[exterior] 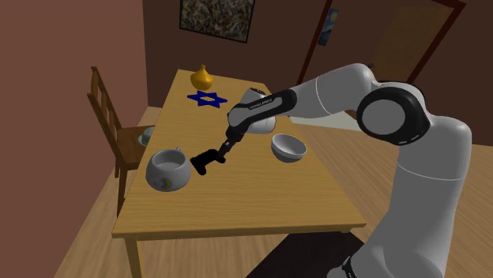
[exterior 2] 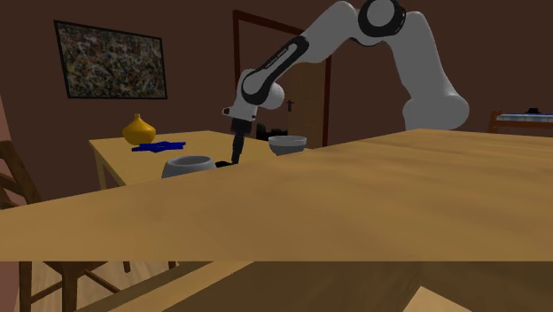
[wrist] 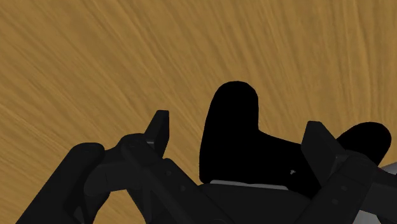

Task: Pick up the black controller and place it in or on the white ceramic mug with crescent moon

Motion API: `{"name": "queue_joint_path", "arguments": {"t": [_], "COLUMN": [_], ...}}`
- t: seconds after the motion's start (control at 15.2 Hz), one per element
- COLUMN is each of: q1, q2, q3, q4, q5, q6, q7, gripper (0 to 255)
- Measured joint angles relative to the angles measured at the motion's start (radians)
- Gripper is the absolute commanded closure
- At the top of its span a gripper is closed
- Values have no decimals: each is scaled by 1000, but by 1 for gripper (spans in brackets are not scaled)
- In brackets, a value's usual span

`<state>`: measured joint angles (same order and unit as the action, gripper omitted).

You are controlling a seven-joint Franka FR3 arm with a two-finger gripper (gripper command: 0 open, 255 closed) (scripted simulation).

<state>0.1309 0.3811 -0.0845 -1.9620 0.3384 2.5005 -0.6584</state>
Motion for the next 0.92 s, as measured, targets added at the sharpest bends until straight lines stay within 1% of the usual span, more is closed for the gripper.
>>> {"name": "queue_joint_path", "arguments": {"t": [0.2,0.59,0.66,0.92], "q1": [-1,-1,-1,-1], "q2": [30,41,41,41], "q3": [7,9,9,9], "q4": [5,9,9,9], "q5": [10,13,13,13], "q6": [25,33,33,33], "q7": [-7,-9,-9,-9], "gripper": [0,0,255,255]}}
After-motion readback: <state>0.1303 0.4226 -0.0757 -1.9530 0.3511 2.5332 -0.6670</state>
